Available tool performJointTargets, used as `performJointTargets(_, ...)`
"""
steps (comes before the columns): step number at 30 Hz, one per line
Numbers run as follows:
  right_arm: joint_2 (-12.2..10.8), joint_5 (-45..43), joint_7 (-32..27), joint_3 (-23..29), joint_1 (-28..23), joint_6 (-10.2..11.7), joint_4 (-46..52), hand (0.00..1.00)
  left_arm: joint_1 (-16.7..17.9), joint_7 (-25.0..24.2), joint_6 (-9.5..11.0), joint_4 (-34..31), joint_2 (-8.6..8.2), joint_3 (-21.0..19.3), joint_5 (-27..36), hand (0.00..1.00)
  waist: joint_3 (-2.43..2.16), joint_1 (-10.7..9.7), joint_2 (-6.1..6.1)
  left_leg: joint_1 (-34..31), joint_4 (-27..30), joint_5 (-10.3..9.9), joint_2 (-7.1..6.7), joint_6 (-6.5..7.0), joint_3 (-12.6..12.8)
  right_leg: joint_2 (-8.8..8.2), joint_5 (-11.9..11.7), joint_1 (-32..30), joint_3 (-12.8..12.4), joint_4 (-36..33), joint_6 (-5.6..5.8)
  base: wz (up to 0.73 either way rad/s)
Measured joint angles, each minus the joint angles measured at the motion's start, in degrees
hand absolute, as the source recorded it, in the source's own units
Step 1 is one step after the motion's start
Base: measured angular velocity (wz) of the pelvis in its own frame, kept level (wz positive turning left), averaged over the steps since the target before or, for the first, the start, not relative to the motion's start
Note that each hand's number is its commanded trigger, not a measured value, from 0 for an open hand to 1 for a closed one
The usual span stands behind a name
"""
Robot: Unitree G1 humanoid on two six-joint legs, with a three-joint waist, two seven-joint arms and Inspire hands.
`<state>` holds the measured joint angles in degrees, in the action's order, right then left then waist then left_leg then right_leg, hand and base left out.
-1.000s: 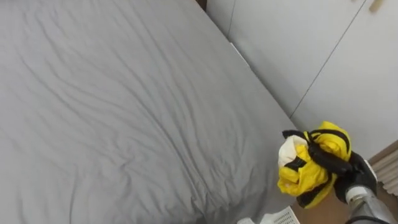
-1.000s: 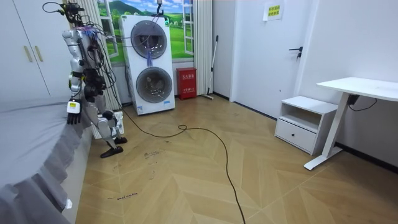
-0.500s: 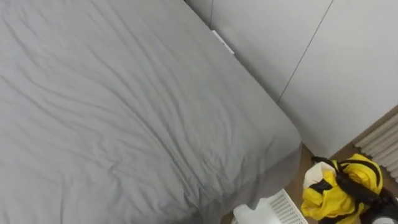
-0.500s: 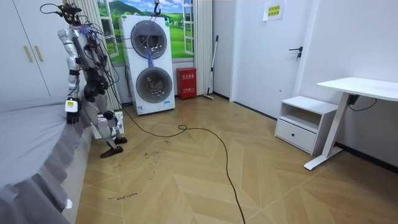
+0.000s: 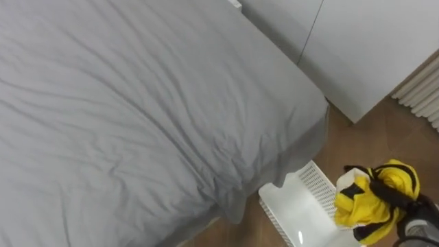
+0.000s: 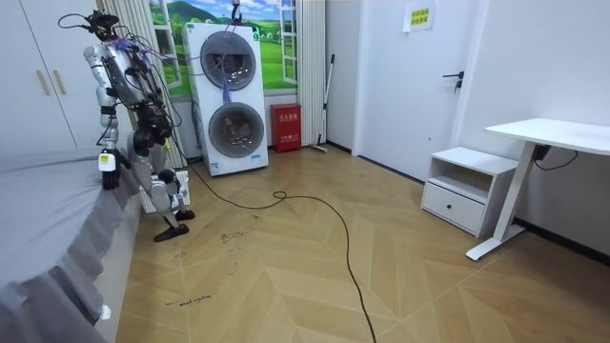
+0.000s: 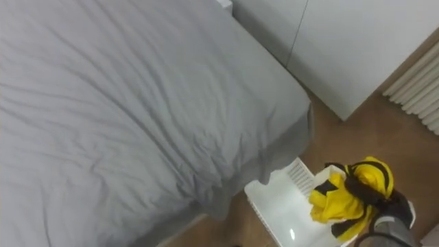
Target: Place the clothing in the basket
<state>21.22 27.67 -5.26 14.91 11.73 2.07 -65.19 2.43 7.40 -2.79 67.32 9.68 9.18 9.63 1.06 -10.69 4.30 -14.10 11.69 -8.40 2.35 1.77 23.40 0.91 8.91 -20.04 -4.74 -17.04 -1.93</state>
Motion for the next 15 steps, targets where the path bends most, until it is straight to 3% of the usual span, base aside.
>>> performJointTargets(15, 0.0, 4.6, -1.1, -2.5, 2.7, 1.3, -4.2, 0.00, -3.0, 0.0, 1.4, 2.0, 0.22, 1.1, 2.1, 0.00, 0.91, 0.8, -1.13, -2.4, -0.2, 0.1, -0.16, 0.02, -0.4, -0.21, 0.1, -2.0, 0.7, -0.5, -0.04, 0.00)
